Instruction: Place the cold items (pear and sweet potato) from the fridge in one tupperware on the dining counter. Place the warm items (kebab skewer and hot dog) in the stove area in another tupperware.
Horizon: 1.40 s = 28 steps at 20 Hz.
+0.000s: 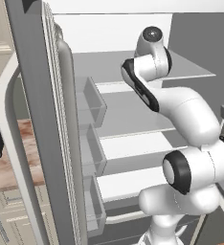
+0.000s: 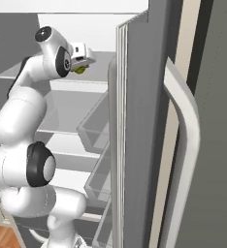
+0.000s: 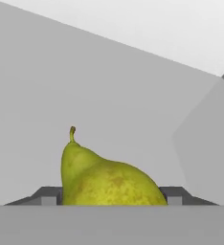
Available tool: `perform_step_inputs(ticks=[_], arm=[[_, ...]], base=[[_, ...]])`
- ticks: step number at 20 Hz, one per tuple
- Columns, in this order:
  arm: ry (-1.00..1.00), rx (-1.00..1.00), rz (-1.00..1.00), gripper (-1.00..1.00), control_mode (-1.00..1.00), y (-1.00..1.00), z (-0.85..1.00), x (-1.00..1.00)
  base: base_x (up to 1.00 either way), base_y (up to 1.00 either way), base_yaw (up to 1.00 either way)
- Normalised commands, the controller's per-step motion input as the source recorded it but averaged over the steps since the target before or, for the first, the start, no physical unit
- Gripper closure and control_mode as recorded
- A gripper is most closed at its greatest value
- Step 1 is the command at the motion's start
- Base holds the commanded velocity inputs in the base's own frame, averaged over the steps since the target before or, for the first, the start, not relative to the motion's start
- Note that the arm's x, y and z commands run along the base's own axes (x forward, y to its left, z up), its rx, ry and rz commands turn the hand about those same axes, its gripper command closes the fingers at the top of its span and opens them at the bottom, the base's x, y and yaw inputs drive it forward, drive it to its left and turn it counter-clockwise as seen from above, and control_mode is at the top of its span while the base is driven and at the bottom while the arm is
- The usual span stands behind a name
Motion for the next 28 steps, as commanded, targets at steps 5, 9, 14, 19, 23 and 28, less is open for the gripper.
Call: perform_step_inputs(ticks=[5, 9, 14, 19, 23, 28], arm=[[-0.22, 0.11, -0.03, 1.00, -1.00, 0.00, 0.03, -0.96], [-0.08, 0.11, -0.06, 1.00, -1.00, 0.00, 0.22, -1.00], [0.00, 0.02, -0.01, 1.00, -1.00, 0.00, 0.39, -0.98], [0.05, 0.01, 0.00, 1.00, -1.00, 0.00, 0.23, -0.94], [0.07, 0.00, 0.00, 1.00, -1.00, 0.00, 0.01, -0.92], [0.08, 0.01, -0.01, 1.00, -1.00, 0.02, 0.00, -0.99]], base=[[0.00, 0.00, 0.00], [0.00, 0.00, 0.00], [0.00, 0.00, 0.00], [0.00, 0.00, 0.00], [0.00, 0.00, 0.00], [0.00, 0.00, 0.00]])
